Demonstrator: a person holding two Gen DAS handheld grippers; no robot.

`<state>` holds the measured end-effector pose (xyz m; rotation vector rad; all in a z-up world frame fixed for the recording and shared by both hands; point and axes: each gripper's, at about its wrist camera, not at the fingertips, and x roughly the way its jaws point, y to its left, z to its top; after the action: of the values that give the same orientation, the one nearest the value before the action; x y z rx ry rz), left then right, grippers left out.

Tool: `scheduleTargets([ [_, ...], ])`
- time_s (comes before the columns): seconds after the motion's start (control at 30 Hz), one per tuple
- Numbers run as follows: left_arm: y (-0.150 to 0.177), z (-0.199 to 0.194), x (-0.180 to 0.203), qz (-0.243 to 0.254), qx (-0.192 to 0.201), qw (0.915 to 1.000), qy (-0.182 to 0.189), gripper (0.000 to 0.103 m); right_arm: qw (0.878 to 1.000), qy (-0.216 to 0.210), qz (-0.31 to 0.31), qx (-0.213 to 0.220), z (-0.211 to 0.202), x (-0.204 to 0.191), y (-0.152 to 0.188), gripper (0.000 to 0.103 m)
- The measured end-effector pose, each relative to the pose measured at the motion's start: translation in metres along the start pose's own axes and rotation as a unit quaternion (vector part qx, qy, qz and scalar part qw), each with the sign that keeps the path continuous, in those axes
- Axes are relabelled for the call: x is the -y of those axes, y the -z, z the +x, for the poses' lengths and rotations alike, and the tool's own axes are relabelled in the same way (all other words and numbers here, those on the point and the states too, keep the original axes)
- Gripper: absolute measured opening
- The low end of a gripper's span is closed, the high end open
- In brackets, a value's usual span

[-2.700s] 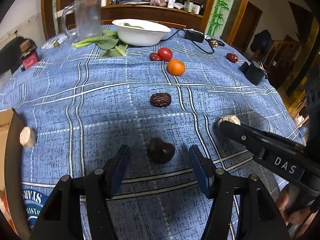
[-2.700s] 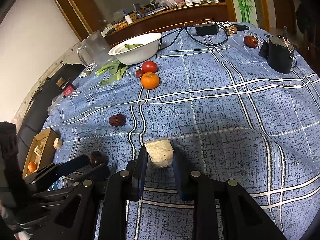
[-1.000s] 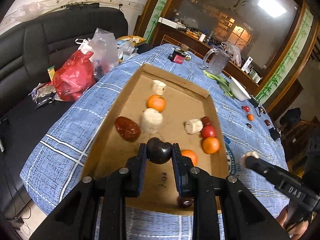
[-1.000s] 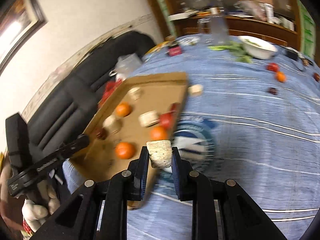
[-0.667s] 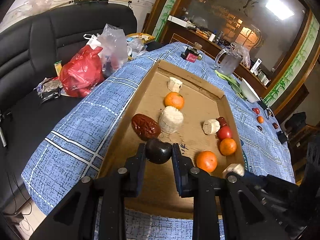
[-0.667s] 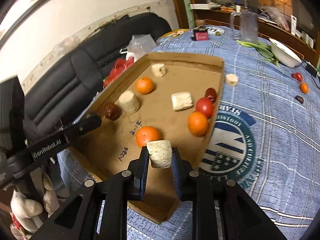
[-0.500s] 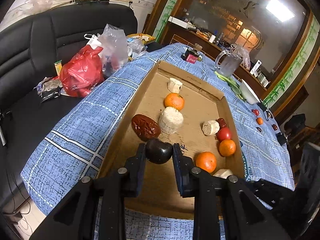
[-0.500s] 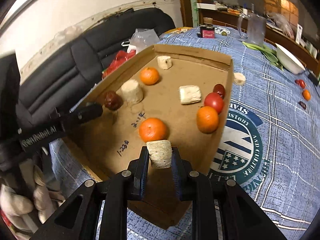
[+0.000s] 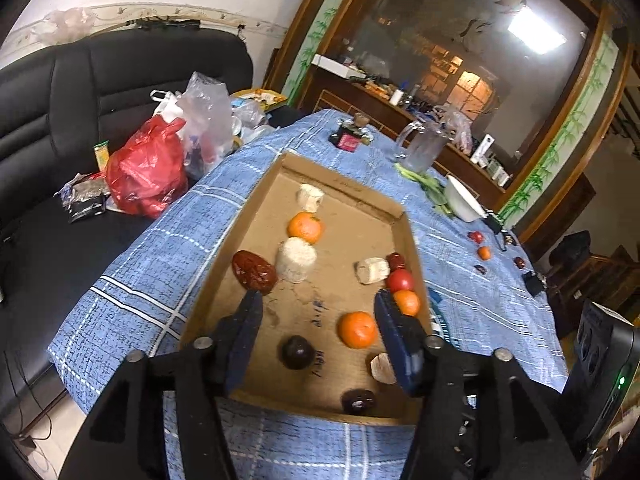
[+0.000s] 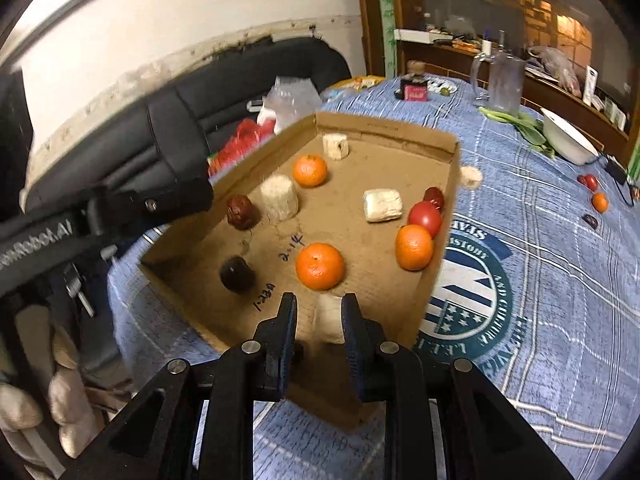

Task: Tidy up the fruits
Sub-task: 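Carry the dark date and beige bun into the box and release both, then move both open tools away from the box toward the cloth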

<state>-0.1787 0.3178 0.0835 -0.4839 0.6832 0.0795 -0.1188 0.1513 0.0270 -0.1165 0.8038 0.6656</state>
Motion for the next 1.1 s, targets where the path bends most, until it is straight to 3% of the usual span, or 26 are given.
scheduleTargets([
  [0.27,0.001,-0.012,0.020,0.017,0.006,0.9998,0.010,0.062,1.000,-0.005,0.026,0.011,-0.012,0.014,0.003,0.031],
  [0.43,0.001,-0.018,0.029,0.021,0.005,0.9997,0.011,0.077,0.998,-0.007,0.058,0.033,-0.034,0.035,0.009,0.035],
  [0.5,0.002,-0.022,0.036,0.024,0.007,0.9996,0.012,0.083,0.996,-0.003,0.077,0.042,-0.042,0.046,0.013,0.044],
  [0.73,0.017,-0.031,0.084,0.071,-0.008,0.9962,0.050,0.083,0.983,0.012,0.172,0.067,-0.076,0.107,0.042,0.046],
  [1.1,0.041,-0.021,0.133,0.113,-0.025,0.9916,0.059,0.083,0.964,0.020,0.248,0.098,-0.108,0.167,0.077,0.047],
])
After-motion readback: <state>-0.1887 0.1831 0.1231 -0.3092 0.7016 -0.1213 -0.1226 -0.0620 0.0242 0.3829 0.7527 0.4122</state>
